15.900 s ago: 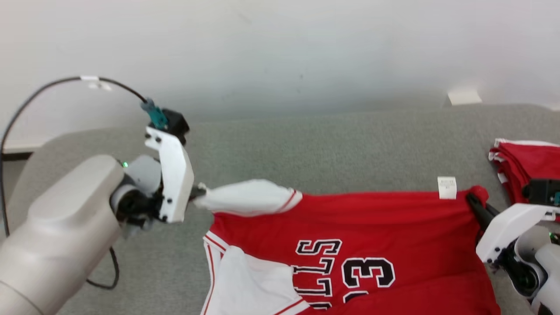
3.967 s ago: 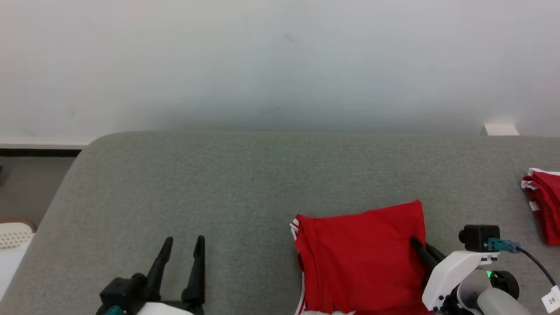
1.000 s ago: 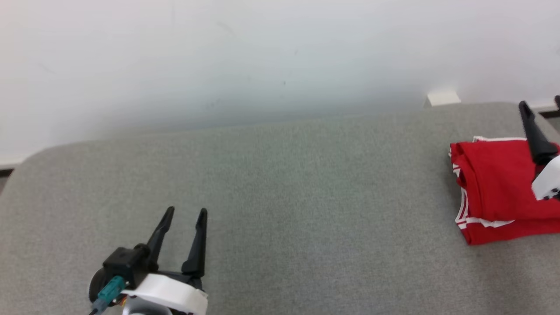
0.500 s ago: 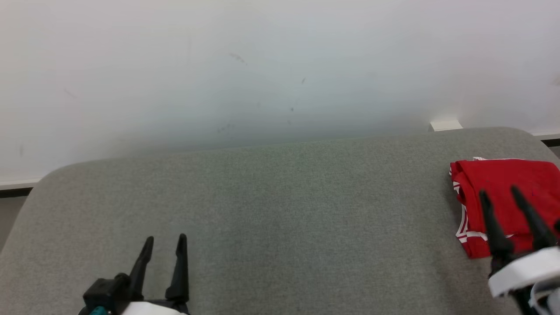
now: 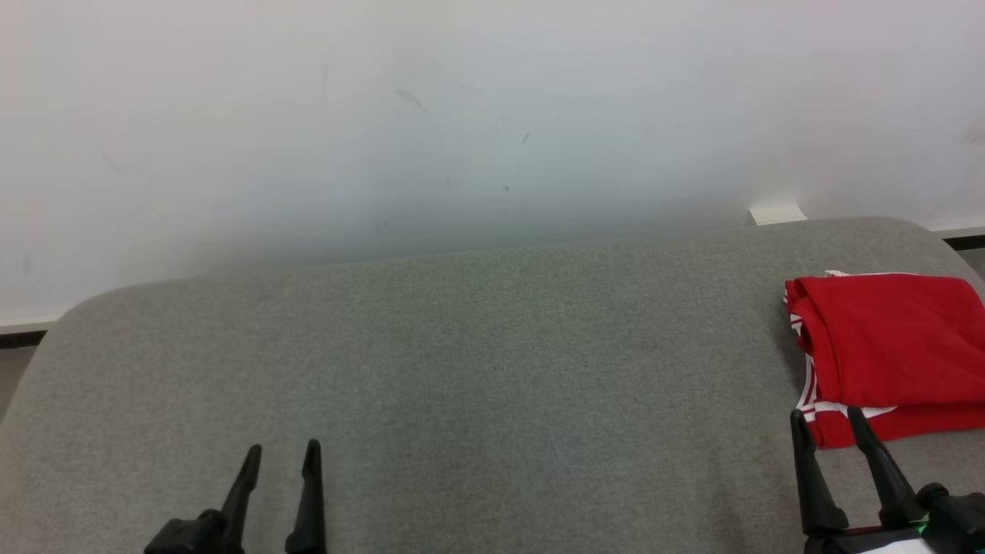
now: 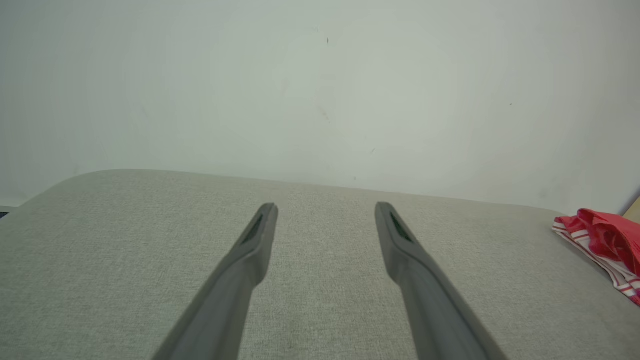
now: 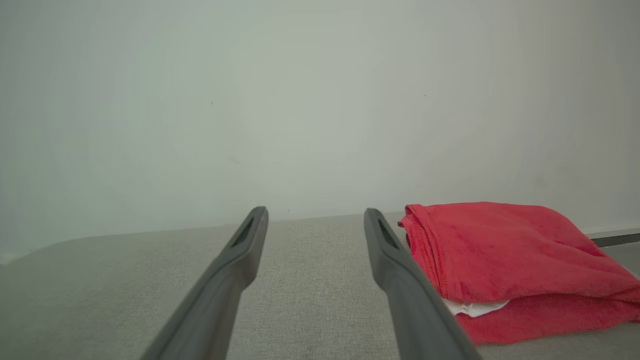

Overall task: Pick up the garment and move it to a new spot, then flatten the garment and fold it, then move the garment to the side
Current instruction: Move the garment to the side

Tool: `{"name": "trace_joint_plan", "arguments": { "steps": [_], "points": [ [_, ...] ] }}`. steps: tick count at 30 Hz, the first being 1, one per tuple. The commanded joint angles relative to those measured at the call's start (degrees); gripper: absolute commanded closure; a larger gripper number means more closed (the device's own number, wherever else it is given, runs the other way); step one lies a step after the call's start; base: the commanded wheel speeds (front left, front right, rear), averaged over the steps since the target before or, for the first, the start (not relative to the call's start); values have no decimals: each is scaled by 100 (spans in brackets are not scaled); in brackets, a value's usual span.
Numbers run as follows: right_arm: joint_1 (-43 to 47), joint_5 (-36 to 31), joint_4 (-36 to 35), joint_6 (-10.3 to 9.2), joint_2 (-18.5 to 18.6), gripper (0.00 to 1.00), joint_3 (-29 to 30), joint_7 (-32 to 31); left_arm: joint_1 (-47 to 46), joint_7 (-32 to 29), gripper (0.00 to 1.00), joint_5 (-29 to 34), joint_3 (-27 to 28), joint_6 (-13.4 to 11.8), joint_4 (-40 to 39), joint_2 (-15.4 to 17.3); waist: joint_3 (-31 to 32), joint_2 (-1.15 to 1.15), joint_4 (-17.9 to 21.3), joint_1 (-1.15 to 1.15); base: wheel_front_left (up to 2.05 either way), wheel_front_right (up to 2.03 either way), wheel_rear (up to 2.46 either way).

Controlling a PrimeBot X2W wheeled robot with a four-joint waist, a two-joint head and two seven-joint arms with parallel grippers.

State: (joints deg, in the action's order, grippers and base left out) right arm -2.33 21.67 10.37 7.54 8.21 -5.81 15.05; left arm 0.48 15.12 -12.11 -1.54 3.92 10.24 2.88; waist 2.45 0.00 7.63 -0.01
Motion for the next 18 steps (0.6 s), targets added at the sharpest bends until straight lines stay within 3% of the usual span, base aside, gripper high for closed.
{"name": "trace_joint_plan", "arguments": {
  "steps": [1, 9, 18],
  "points": [
    [-65, -6, 76, -12, -22, 0, -55, 12, 51, -3, 0, -23, -2, -38, 8, 14, -7, 0, 6, 1, 0, 0, 0],
    [-316, 61, 267, -12, -7, 0, -229, 12, -49, -3, 0, -52, -17, -233, 54, 13, -30, 0, -42, 1, 0, 0, 0],
    [-290, 97, 350, -12, -50, 0, -265, 13, -37, -3, 0, -75, 22, -203, 86, 12, -20, 0, -79, 1, 0, 0, 0]
  ]
}}
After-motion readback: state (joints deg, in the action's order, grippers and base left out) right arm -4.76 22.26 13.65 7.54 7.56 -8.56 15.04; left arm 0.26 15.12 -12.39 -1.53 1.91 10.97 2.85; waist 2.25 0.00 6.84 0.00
